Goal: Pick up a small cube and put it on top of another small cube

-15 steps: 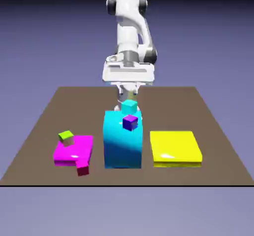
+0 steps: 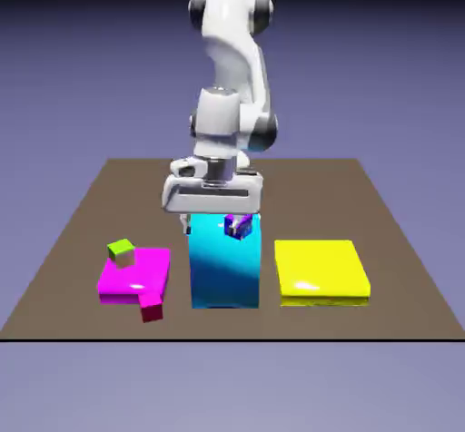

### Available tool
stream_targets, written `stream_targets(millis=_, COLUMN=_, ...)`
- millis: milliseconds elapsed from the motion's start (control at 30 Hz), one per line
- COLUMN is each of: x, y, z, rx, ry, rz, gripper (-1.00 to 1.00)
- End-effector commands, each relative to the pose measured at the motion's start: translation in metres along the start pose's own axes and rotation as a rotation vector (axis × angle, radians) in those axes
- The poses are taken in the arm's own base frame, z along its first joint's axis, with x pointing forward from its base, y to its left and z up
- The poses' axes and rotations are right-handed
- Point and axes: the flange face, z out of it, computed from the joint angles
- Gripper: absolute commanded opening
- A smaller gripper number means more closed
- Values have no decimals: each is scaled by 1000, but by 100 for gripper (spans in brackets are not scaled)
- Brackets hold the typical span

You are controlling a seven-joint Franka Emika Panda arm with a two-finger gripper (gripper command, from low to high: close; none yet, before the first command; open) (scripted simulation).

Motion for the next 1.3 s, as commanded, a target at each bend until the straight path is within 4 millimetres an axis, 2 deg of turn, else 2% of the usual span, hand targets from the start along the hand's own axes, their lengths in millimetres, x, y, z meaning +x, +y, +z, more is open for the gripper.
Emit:
stream_targets(millis=0, x=5, y=-1, z=10, rx=-30, ry=-32, rz=-14, gripper=0)
stream_targets(millis=267, x=45, y=15, z=96, rx=-264, ry=-295, rz=-92, gripper=0)
stream_targets(millis=533, x=65, y=48, z=186, rx=-486, ry=-575, rz=-153, gripper=0)
stream_targets(millis=633, x=67, y=62, z=218, rx=-561, ry=-677, rz=-169, gripper=0)
stream_targets(millis=667, x=67, y=62, z=218, rx=-561, ry=-677, rz=-169, gripper=0)
stream_targets(millis=767, x=40, y=85, z=264, rx=-560, ry=-677, rz=-169, gripper=0)
stream_targets(millis=800, x=36, y=88, z=269, rx=-560, ry=-677, rz=-169, gripper=0)
stream_targets(millis=833, x=36, y=88, z=269, rx=-560, ry=-677, rz=-169, gripper=-100)
stream_targets(millis=867, x=36, y=88, z=269, rx=-560, ry=-677, rz=-169, gripper=-100)
stream_targets(millis=967, x=64, y=65, z=224, rx=-561, ry=-677, rz=-169, gripper=-100)
stream_targets(millis=1033, x=93, y=62, z=172, rx=-521, ry=-626, rz=-139, gripper=-100)
stream_targets(millis=1067, x=101, y=61, z=148, rx=-500, ry=-607, rz=-123, gripper=-100)
stream_targets(millis=1167, x=88, y=47, z=99, rx=-465, ry=-611, rz=-77, gripper=-100)
stream_targets(millis=1267, x=62, y=32, z=59, rx=-447, ry=-636, rz=-40, gripper=-100)
